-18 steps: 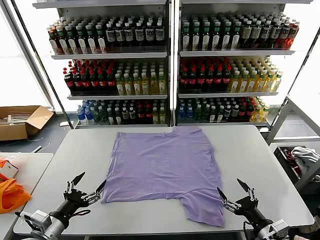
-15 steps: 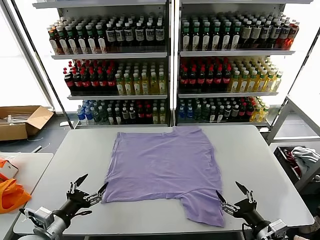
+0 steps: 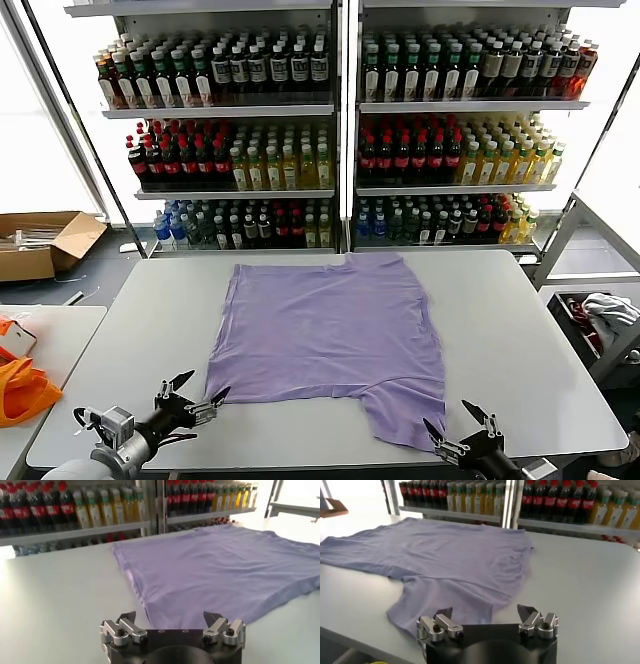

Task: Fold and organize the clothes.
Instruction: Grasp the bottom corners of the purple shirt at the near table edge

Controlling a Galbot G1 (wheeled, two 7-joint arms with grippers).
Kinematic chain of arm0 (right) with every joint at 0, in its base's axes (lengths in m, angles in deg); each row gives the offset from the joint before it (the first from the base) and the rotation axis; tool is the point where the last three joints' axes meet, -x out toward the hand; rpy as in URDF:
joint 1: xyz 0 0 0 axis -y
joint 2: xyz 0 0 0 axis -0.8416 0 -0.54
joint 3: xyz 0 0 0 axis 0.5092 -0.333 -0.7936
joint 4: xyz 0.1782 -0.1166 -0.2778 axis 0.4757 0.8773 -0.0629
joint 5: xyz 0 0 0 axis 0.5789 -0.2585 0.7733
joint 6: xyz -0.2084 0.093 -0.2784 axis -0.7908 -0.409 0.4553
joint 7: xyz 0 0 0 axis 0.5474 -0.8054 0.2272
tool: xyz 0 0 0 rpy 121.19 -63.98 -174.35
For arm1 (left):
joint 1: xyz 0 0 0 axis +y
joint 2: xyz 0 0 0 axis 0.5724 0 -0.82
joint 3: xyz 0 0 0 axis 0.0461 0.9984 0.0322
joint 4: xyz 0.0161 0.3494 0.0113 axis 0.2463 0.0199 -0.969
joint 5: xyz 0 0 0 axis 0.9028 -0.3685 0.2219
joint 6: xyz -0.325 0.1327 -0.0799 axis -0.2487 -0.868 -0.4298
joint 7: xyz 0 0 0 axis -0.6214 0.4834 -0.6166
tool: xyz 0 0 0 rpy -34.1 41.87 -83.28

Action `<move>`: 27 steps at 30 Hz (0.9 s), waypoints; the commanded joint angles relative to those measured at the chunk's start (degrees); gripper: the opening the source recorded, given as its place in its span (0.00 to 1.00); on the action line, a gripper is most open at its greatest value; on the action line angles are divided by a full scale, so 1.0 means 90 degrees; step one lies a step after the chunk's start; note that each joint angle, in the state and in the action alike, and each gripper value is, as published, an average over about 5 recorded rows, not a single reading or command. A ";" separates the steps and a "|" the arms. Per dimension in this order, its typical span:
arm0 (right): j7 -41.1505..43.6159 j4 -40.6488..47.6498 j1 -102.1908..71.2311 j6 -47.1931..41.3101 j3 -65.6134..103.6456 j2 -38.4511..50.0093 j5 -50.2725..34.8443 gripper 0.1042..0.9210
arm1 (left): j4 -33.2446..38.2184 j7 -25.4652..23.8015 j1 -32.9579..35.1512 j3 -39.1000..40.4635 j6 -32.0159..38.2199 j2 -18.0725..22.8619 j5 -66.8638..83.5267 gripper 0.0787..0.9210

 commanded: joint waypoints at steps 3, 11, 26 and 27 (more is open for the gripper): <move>-0.0065 0.0058 0.0000 -0.0152 -0.0130 -0.0026 -0.0048 0.82 | -0.0243 0.0055 -0.0126 0.0202 -0.0146 -0.0114 0.0116 0.88; -0.0129 0.0251 0.0176 -0.0162 -0.0367 -0.0074 -0.0074 0.54 | -0.0228 0.0032 -0.0190 0.0341 -0.0094 0.0069 0.0097 0.75; 0.0217 0.0184 0.0213 0.0247 -0.0388 -0.0060 -0.0194 0.03 | -0.0250 -0.0028 -0.0040 0.0363 0.0081 0.0279 -0.0161 0.24; 0.0275 0.0143 0.0199 0.0313 -0.0380 -0.0048 -0.0208 0.01 | -0.0205 -0.0004 -0.0014 0.0357 0.0105 0.0293 -0.0190 0.21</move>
